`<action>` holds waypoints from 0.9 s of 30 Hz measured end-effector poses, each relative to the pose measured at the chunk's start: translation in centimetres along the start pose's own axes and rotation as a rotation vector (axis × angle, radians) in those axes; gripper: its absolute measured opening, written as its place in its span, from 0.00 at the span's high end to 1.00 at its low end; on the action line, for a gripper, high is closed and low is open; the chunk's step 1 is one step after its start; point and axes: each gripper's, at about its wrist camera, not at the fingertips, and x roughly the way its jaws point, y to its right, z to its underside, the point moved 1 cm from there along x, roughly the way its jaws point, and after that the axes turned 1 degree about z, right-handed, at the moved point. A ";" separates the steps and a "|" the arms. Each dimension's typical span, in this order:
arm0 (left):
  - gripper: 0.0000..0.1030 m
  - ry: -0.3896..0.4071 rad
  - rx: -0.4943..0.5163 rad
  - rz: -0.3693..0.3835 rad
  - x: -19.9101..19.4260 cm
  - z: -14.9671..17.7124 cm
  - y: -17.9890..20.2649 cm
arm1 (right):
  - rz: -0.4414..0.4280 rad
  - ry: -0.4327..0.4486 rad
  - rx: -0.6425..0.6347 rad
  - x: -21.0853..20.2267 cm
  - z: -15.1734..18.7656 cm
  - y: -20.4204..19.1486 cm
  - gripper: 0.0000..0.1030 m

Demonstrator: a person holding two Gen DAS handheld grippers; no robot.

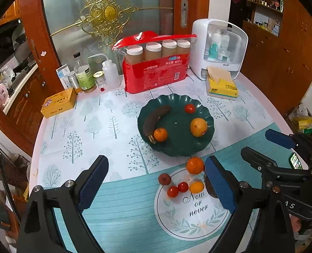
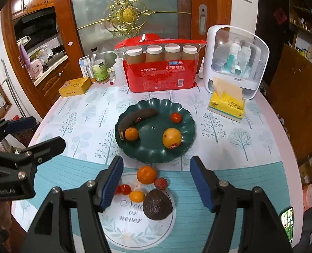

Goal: Organize fruits
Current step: 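Move the left tool to the red lychee while the right tool reaches the avocado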

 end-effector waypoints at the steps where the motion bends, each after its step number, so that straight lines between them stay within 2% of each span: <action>1: 0.10 -0.001 -0.004 0.002 0.1 0.4 0.1 | 0.002 -0.002 -0.003 0.0 0.4 0.1 0.34; 10: 0.10 -0.026 -0.084 0.007 3.3 4.8 0.0 | 0.004 -0.080 -0.004 2.8 5.1 0.9 0.33; 18: 0.10 -0.119 -0.126 -0.024 8.6 8.8 -0.8 | -0.018 -0.167 0.026 6.6 8.9 1.3 0.33; 27: 0.10 -0.167 -0.181 -0.054 13.7 9.8 -2.1 | -0.059 -0.230 0.052 10.2 11.2 1.2 0.33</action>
